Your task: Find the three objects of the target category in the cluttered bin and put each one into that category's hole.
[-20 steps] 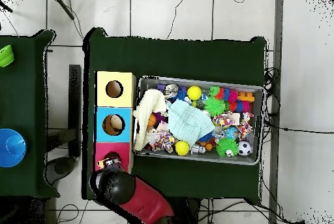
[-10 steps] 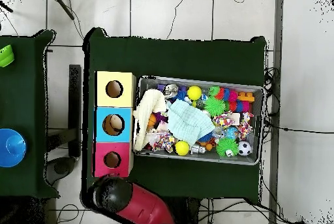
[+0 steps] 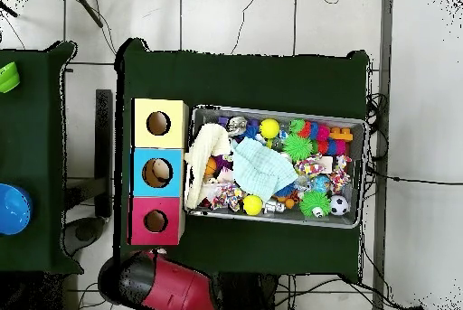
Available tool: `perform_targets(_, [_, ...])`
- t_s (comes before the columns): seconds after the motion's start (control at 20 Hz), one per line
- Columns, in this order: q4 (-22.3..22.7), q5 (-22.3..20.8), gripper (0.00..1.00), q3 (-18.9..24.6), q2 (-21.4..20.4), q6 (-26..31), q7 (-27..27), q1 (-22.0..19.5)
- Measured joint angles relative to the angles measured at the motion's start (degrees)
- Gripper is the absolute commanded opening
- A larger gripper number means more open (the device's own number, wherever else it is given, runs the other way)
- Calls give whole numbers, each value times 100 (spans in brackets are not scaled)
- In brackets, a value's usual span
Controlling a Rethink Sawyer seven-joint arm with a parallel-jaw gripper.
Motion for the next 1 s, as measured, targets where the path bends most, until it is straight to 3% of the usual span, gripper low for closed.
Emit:
perform_targets(0.25, [-306, 2, 0, -457, 362, -494, 190, 158])
perform_targets(0.75, [-913, 27, 0, -1024, 675, -479, 218, 166])
perform_targets(1.0, [-1330, 33, 0, -1245, 680, -205, 221, 170])
